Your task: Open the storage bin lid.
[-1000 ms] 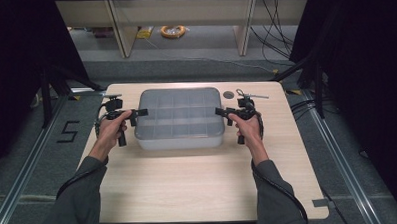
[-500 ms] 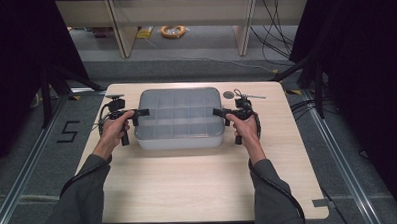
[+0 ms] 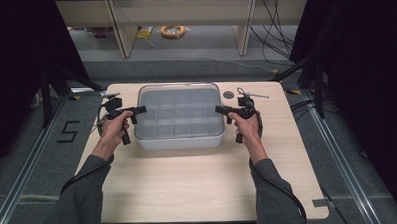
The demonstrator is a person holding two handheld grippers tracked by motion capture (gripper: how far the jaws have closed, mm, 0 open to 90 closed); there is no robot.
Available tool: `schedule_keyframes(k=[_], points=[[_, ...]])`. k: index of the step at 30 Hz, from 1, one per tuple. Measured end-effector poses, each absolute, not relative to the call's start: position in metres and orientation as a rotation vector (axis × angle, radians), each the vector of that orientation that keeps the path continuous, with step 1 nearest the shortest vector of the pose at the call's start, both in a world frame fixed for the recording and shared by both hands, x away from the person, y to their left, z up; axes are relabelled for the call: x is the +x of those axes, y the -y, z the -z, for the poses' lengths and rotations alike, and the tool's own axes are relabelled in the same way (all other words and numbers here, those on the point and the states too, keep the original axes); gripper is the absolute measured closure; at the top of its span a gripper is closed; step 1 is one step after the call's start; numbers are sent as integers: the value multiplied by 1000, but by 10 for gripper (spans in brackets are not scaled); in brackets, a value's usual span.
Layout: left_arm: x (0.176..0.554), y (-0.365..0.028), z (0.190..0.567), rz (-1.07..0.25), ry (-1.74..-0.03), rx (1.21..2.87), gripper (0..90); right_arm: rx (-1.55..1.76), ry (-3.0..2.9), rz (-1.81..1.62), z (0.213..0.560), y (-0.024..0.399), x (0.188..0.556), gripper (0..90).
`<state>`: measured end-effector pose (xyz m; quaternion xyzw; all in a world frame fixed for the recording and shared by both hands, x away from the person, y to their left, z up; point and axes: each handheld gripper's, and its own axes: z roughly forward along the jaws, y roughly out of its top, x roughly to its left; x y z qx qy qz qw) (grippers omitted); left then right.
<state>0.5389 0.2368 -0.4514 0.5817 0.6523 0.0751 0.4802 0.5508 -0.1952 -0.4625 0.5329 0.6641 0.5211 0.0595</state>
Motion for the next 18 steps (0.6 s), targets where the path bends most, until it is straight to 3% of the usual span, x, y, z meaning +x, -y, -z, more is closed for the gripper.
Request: schedule_keyframes(k=[4,18], points=[[536,-237,450,-183,-1606,1385,530,1696,-1953,-1668,459,197,546,632],[523,-233,420,-239,-1535,1352,563,1651,-1867,-1756,437,206,535,709]])
